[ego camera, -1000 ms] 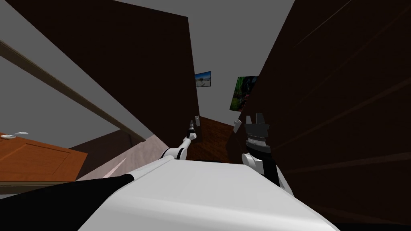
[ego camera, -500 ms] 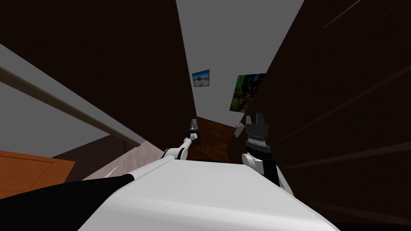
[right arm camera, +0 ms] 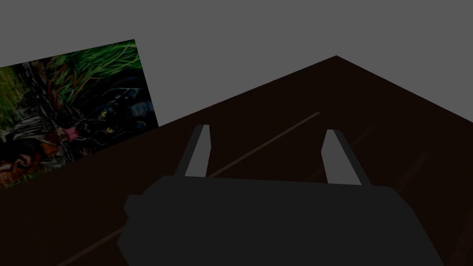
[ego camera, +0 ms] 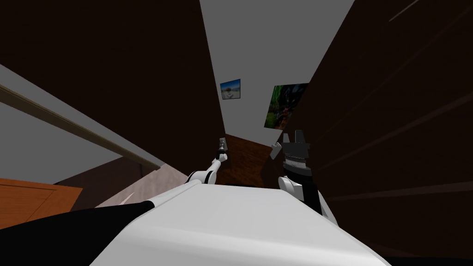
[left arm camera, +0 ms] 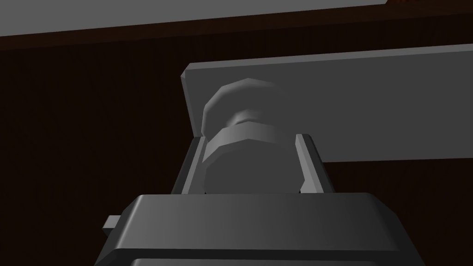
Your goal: Push the door open
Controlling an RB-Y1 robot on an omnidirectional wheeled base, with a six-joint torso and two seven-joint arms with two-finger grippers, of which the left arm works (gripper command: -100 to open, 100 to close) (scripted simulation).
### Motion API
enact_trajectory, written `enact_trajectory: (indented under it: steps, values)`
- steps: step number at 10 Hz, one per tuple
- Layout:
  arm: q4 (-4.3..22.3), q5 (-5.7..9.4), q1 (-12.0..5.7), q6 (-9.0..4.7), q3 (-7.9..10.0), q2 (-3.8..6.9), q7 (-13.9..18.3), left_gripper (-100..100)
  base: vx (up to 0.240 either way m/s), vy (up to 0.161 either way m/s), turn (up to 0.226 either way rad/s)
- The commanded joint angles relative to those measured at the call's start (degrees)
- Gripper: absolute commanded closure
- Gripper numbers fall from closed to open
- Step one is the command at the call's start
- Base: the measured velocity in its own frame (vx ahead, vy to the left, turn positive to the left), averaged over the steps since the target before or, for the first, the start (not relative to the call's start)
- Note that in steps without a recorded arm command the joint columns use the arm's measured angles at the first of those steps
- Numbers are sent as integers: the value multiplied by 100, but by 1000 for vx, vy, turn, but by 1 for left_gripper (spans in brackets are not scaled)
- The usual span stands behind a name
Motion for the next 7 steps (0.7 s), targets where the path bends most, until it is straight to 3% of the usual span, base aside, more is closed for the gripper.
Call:
enact_trajectory:
  steps: [1,3,4,6,7]
  values:
    - [-3,2,1,-5,3,2,3,100,-13,1,-1]
    - [-3,2,1,-5,3,2,3,100,-3,-1,1]
    - [122,49,-68,-117,182,108,-133,100,92,-36,-33]
    - [154,63,-92,-152,234,131,-171,100,84,4,1]
    - [225,94,-144,-232,352,172,-256,100,97,-2,-28]
